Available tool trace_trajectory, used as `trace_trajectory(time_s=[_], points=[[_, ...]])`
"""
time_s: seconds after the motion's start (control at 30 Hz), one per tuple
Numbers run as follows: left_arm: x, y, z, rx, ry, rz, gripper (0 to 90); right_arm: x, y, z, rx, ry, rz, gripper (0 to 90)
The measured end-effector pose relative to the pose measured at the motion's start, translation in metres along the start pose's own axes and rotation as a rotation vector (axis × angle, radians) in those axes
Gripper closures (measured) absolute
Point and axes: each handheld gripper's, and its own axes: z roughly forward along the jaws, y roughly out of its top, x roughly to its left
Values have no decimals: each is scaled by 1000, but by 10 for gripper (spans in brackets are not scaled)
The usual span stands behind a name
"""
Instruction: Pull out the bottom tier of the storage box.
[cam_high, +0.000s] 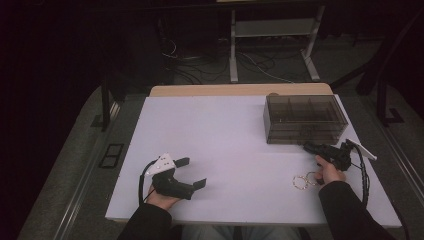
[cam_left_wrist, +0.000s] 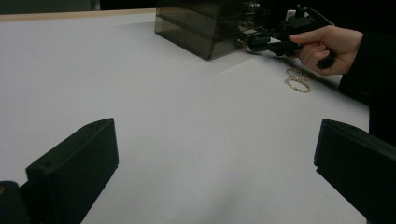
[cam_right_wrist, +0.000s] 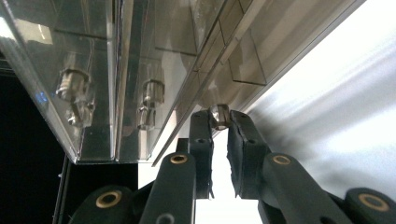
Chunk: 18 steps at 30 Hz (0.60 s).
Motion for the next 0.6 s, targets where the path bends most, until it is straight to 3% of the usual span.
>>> trace_trajectory(time_s=[0.6], points=[[0, 0, -1, 0, 0, 4, 0, -3, -15, -15, -2, -18, 2, 786]])
